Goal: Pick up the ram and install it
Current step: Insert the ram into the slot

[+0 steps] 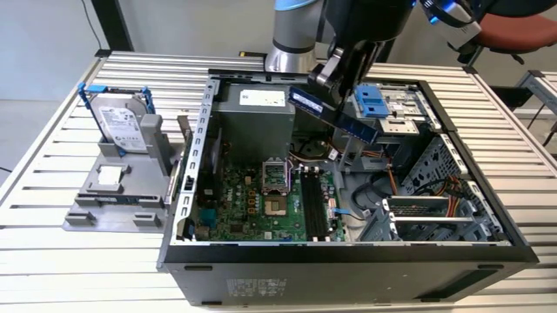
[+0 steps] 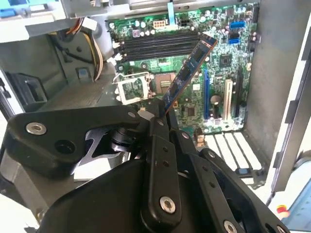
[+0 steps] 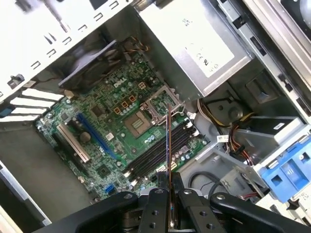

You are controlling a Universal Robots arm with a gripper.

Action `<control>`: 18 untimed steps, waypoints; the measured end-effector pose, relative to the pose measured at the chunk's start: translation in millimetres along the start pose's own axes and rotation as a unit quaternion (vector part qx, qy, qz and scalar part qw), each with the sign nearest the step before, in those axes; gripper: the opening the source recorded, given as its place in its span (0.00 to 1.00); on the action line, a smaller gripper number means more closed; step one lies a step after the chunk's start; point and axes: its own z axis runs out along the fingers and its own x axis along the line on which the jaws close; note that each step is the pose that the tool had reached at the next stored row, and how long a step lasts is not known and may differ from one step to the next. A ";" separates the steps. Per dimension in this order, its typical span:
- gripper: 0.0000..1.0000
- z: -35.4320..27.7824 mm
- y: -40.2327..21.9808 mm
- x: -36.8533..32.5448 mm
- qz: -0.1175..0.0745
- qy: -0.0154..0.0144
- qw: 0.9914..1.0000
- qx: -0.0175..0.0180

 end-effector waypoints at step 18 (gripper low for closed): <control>0.00 0.0 0.0 0.0 0.160 -0.007 0.987 0.005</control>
